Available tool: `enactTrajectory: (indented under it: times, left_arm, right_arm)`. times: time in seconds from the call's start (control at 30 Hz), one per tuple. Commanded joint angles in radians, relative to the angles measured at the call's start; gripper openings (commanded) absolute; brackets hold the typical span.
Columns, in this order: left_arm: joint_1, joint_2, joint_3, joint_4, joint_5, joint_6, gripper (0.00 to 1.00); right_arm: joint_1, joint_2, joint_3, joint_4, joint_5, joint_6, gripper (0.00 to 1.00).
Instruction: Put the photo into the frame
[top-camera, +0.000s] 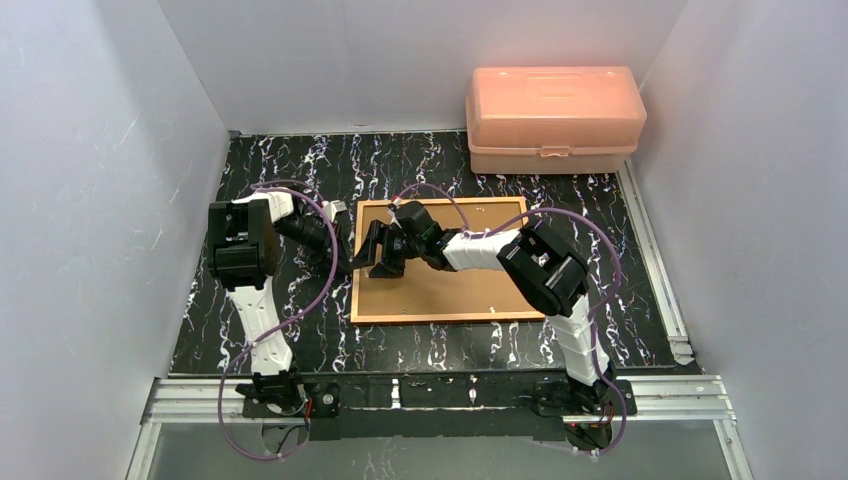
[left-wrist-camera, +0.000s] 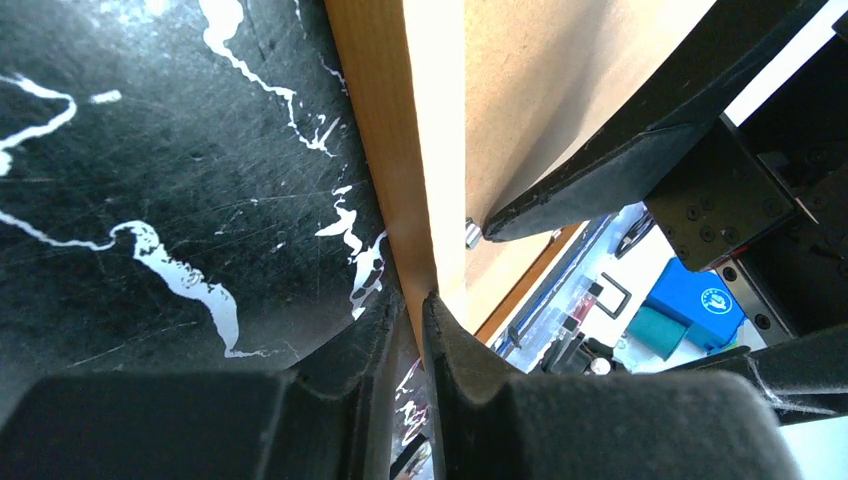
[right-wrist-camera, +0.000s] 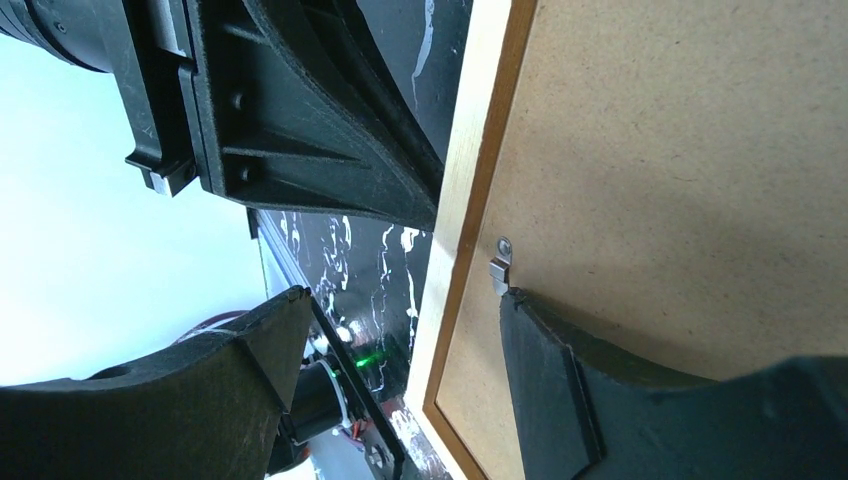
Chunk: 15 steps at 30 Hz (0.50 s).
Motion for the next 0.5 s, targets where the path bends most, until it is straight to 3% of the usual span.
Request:
enactTrajectory:
  times: [0.0,0.47]
  left_arm:
    - [-0.019,-0.022,0.011,-0.004,0.033,-0.002,0.13]
    - [-0.021,-0.037,0.002,-0.004,0.041,0.011,0.13]
  right_arm:
    - [0.012,0.021,-0.003,0.048,-0.007,0.02,0.77]
    - [0.019,0.058,0.041,0.051,0.004,0.018,0.76]
